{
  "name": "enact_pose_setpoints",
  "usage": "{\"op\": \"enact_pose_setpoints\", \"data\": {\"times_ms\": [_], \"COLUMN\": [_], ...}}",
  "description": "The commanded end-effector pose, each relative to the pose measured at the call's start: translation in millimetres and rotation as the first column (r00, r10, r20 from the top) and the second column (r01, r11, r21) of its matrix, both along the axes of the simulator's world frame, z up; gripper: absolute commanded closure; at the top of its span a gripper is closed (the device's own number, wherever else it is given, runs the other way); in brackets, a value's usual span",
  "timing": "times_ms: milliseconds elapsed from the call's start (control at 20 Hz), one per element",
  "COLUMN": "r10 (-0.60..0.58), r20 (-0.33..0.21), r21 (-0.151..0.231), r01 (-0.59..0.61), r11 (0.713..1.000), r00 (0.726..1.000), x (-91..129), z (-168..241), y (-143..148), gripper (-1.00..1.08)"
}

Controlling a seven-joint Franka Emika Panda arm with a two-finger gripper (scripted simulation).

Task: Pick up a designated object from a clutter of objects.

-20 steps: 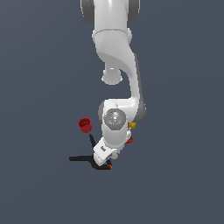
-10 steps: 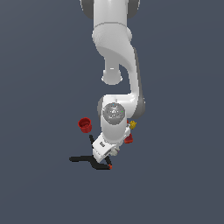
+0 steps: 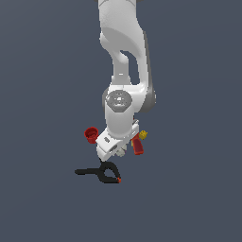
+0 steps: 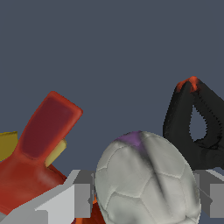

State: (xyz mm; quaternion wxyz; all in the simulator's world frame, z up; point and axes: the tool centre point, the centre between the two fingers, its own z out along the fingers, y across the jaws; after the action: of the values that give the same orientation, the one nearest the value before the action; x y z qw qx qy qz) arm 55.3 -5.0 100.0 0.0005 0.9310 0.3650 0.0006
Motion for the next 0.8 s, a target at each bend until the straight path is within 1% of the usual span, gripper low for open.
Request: {"op": "enact_pose_setpoints", "data": {"times_ms": [0, 750], "r10": [0.0, 0.0], "r20": [0.002, 0.001], "r21": [0.0, 0.001], "r01": [0.0, 0.0], "r11": [1.0, 1.0], "r00": [1.0, 1.0], "x": [-13, -92], "z": [17, 114], "y": [-4, -26], "gripper": [1.08, 1.08]}}
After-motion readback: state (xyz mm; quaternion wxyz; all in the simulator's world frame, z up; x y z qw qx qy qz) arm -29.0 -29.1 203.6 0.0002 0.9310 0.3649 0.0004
